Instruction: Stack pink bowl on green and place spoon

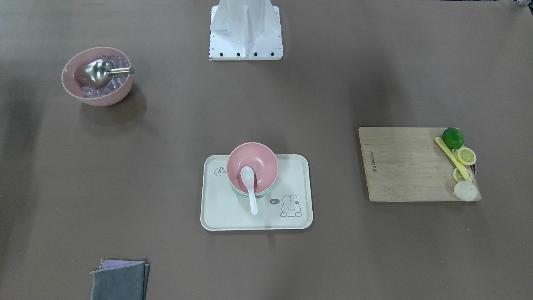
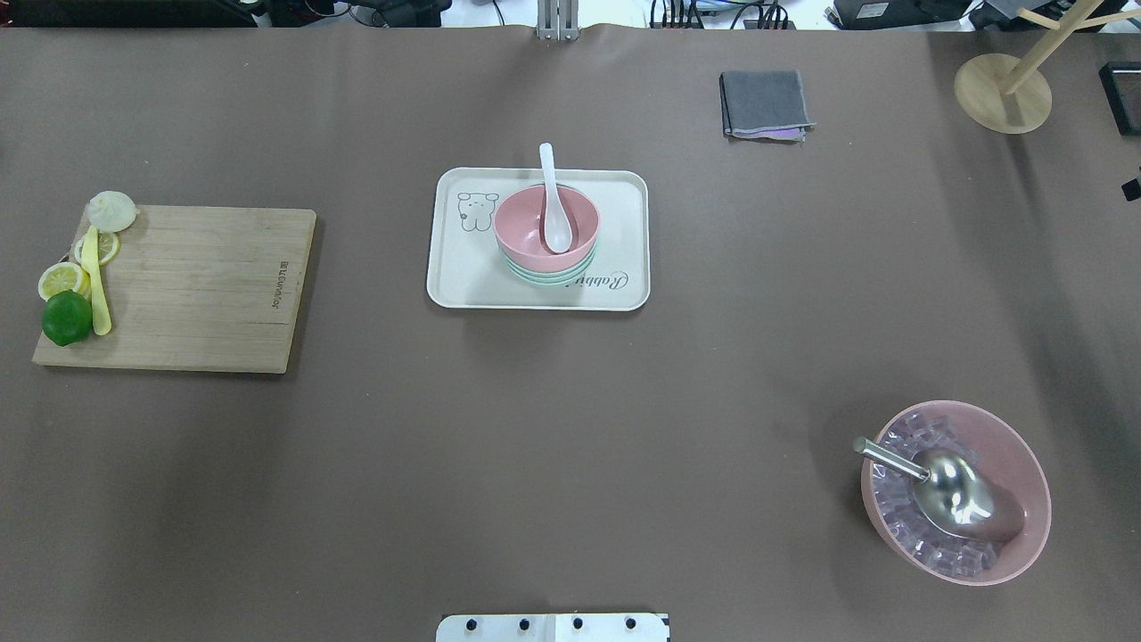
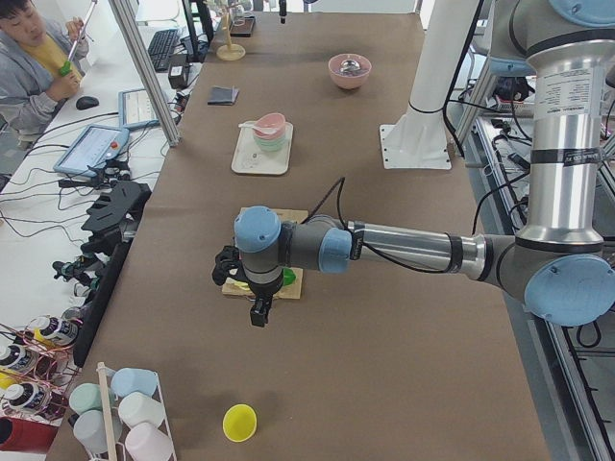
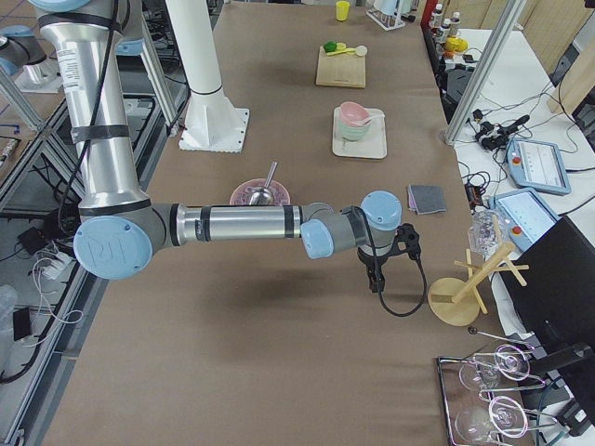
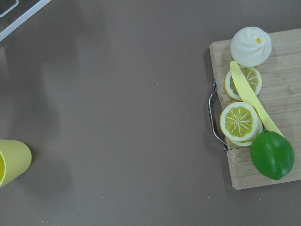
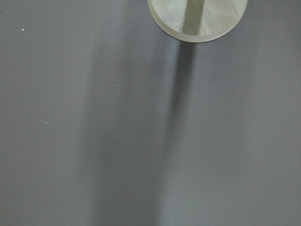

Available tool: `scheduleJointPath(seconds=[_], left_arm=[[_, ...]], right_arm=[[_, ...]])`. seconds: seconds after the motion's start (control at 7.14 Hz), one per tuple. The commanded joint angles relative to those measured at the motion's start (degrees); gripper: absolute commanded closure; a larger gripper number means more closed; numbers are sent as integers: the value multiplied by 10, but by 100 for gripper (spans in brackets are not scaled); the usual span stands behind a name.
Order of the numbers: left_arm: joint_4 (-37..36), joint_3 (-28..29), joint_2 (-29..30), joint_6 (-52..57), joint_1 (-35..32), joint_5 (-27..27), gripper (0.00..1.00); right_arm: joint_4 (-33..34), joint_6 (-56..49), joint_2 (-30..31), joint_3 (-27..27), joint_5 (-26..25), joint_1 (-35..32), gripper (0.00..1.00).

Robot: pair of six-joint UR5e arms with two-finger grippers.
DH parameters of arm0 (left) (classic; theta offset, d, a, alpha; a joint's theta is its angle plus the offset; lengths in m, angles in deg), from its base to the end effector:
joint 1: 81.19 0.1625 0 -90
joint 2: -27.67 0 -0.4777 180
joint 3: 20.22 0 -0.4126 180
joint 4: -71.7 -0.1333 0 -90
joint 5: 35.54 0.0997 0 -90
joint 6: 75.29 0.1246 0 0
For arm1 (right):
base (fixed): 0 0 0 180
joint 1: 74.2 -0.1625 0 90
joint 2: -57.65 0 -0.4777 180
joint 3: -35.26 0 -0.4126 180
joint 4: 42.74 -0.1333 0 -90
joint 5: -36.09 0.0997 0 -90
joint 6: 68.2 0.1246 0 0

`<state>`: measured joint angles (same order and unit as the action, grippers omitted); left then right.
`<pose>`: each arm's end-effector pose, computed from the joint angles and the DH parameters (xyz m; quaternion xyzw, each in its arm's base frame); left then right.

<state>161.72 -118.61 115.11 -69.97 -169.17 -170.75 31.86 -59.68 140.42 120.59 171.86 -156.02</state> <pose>-0.0273 -0.4985 0.6750 0.0581 0.3824 0.0786 0.9188 -0.0409 -0.5942 0.6699 0.0865 -0.4009 -0.0580 0.9102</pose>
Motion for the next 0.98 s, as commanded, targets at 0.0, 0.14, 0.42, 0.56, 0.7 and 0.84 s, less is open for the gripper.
scheduleJointPath(seconds=[0.0,0.14,0.42,0.56,0.7,0.84], left_arm=[[1,0,-2,1,0,-1,2],[1,1,-3,2,0,-1,2],[2,4,-4,3,1,0,2],[3,0,-2,5,1,-1,2],[3,3,-4,4,1,-1,2],[3,0,4,5,1,-1,2]], right_arm=[[-1,0,3,2,1,0,0],[-2,0,7,2,1,1,0],[-2,0,8,1,0,1,0],[-2,0,8,1,1,1,0],[-2,0,8,1,1,1,0],[-2,0,8,1,1,1,0]])
